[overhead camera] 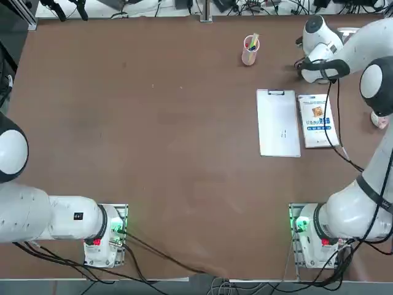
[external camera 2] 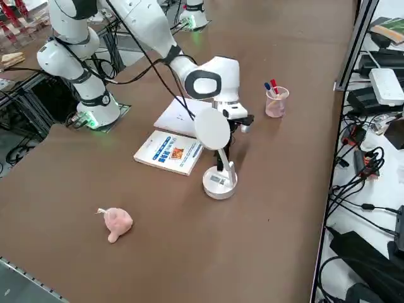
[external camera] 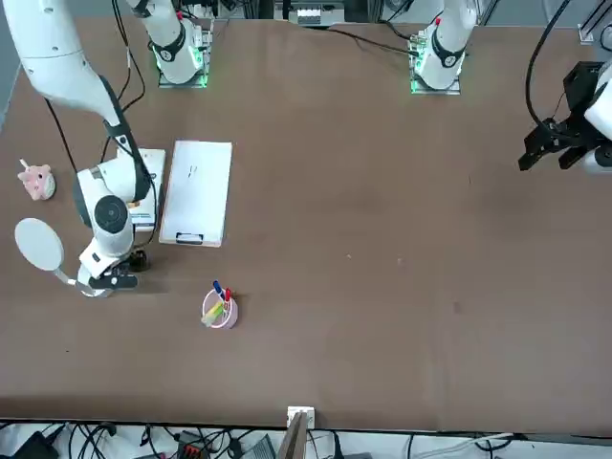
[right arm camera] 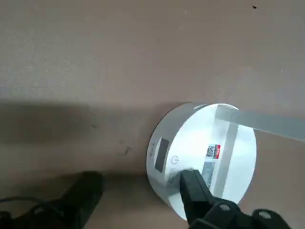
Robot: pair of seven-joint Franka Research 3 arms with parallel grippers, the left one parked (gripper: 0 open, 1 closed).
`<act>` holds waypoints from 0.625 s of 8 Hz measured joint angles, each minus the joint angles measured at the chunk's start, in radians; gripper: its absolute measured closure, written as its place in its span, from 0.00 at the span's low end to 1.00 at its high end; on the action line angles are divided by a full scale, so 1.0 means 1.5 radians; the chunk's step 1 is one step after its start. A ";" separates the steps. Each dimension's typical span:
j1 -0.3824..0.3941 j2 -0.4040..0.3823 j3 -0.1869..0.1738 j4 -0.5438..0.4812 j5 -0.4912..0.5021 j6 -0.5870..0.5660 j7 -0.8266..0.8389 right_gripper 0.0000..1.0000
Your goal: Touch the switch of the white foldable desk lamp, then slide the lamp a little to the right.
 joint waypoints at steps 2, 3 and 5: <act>0.000 0.000 0.000 0.001 0.000 0.003 0.000 0.00; 0.000 0.000 0.000 0.002 0.000 0.004 0.000 0.00; 0.000 0.001 0.000 0.003 0.000 0.006 0.000 0.00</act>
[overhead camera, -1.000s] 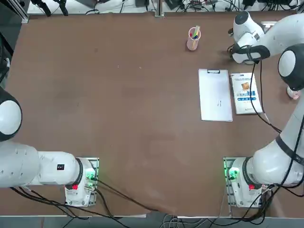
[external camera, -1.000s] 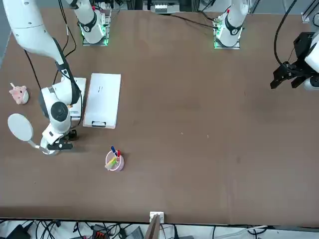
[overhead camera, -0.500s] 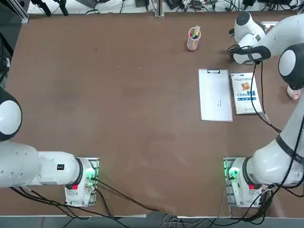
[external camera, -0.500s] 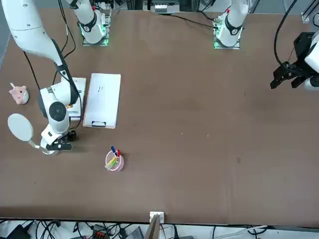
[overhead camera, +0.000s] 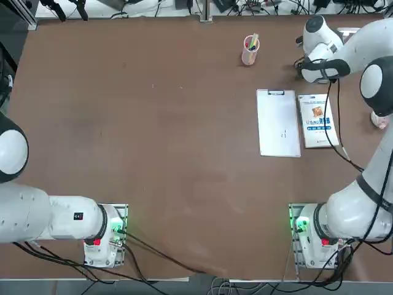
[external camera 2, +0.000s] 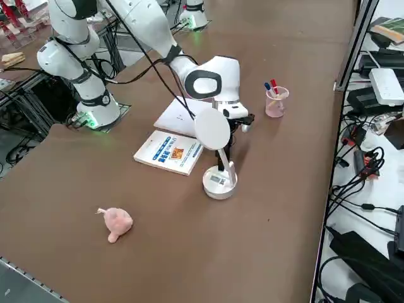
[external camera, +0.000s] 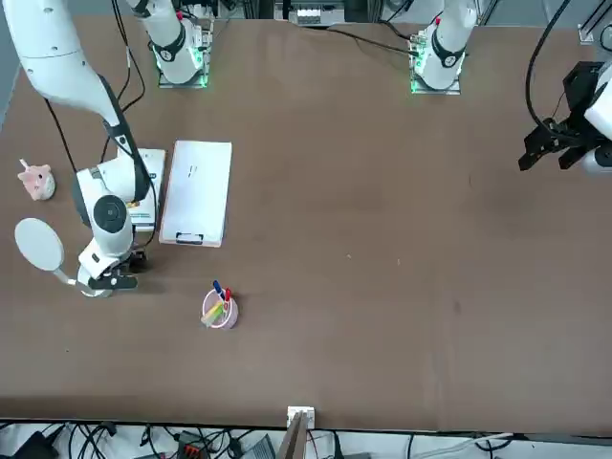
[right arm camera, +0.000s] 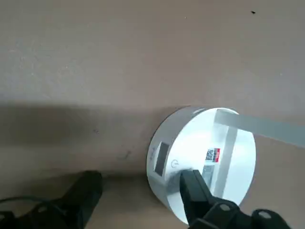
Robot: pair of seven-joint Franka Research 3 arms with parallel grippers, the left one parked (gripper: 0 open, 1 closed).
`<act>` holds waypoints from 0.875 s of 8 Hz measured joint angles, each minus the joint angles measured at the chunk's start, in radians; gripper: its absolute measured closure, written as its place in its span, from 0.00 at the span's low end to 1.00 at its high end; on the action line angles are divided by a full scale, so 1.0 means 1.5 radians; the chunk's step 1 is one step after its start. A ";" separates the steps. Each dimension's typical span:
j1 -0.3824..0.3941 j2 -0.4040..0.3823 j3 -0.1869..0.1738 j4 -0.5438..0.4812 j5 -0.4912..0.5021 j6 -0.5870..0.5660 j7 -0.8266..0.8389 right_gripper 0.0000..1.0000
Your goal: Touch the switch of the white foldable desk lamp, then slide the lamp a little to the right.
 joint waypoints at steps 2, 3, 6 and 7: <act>0.000 0.006 0.000 0.008 0.000 0.005 0.000 0.00; 0.000 0.007 0.000 0.010 0.000 0.005 0.000 0.00; 0.001 0.007 0.002 0.013 0.000 0.006 0.000 0.00; 0.001 0.007 0.002 0.014 0.000 0.006 0.000 0.00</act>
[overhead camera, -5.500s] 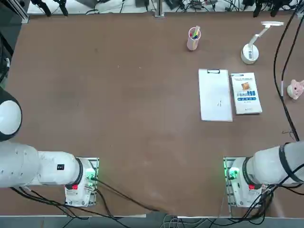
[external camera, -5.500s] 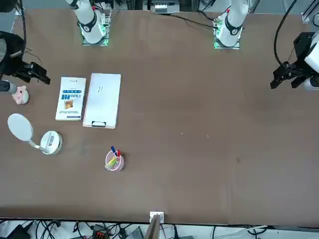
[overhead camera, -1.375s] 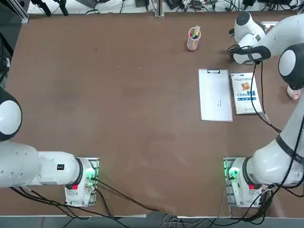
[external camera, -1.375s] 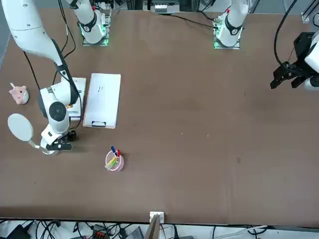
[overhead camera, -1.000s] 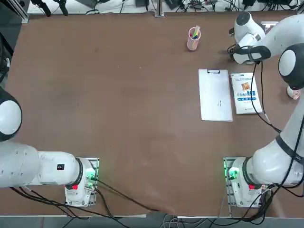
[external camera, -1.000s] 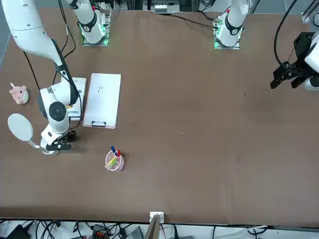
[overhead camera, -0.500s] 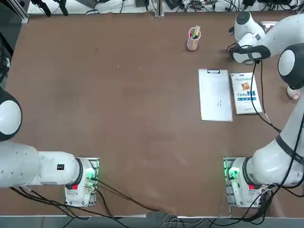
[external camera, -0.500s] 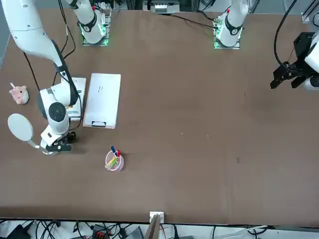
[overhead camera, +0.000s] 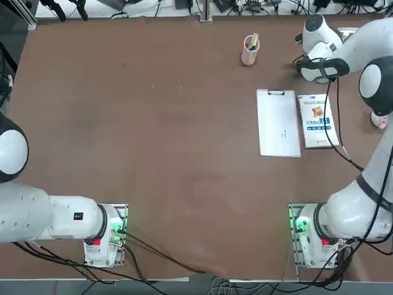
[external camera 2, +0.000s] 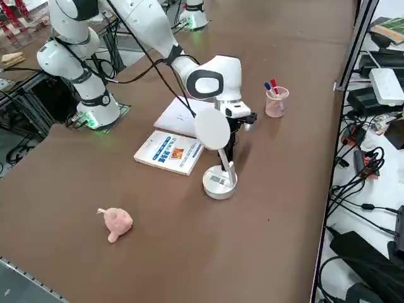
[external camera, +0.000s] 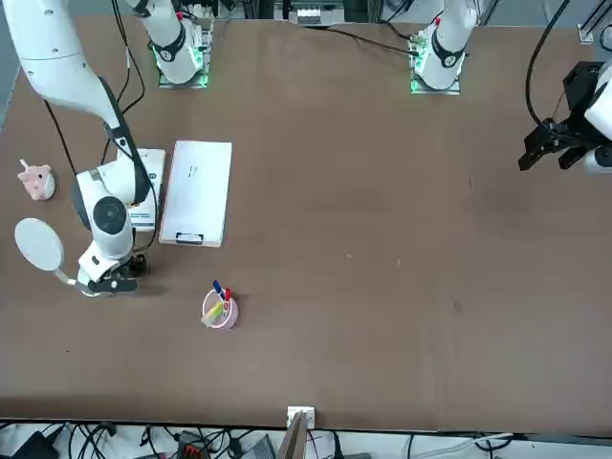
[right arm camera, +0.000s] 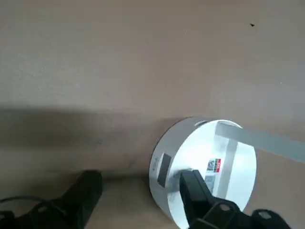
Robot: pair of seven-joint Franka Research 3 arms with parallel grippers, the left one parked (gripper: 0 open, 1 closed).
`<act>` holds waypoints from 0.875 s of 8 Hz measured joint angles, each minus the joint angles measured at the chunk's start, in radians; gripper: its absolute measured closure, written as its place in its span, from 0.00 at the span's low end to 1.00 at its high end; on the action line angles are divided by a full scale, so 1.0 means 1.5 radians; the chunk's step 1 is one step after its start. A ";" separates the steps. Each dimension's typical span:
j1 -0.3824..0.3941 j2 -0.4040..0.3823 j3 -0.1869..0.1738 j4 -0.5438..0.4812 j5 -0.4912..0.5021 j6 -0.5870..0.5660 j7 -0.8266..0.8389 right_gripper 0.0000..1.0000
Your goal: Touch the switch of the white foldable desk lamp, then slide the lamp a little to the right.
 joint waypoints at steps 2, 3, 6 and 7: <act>0.000 -0.002 0.001 0.005 0.000 -0.012 -0.001 0.00; 0.001 -0.009 0.006 0.011 0.000 -0.038 -0.004 0.00; 0.010 -0.047 0.050 0.046 -0.001 -0.173 -0.064 0.00; 0.014 -0.052 0.056 0.069 -0.001 -0.218 -0.121 0.00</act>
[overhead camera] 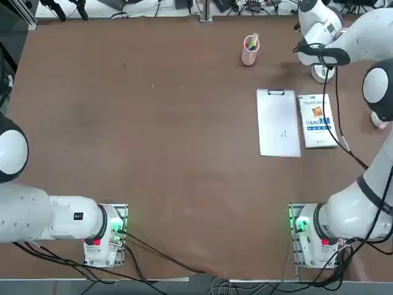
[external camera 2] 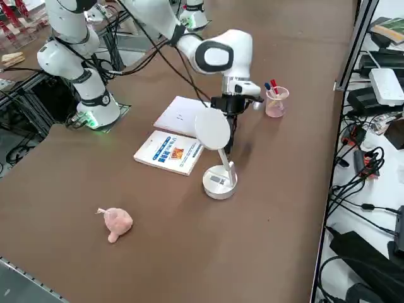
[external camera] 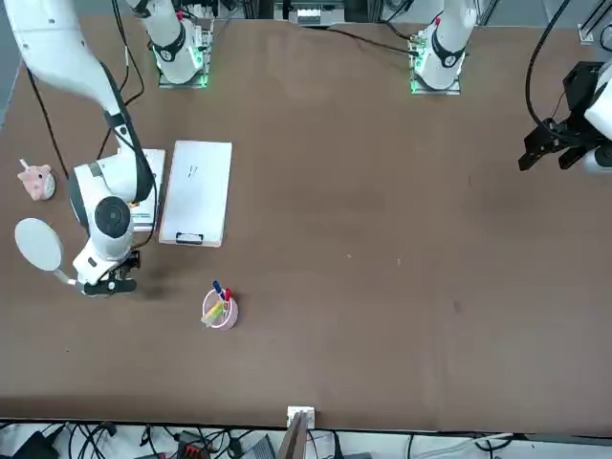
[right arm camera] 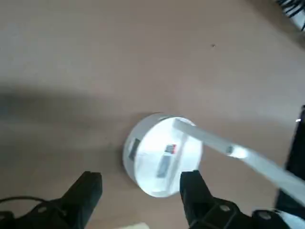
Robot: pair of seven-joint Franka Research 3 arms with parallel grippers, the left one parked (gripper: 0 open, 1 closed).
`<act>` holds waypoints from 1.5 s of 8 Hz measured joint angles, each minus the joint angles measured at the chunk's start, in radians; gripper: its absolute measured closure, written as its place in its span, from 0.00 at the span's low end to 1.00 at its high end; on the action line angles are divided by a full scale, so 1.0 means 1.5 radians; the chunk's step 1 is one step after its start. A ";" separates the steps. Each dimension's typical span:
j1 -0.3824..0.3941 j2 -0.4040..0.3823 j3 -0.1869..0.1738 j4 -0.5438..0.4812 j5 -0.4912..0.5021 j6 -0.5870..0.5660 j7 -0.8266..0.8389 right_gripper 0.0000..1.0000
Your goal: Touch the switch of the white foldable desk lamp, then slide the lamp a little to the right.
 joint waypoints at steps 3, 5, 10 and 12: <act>0.002 0.002 0.000 0.050 -0.015 -0.058 -0.242 0.00; 0.002 0.014 -0.001 0.069 -0.060 -0.081 -0.374 0.00; 0.015 0.049 0.000 0.078 -0.181 -0.109 -0.582 0.00; 0.026 0.066 0.001 0.081 -0.203 -0.115 -0.614 0.00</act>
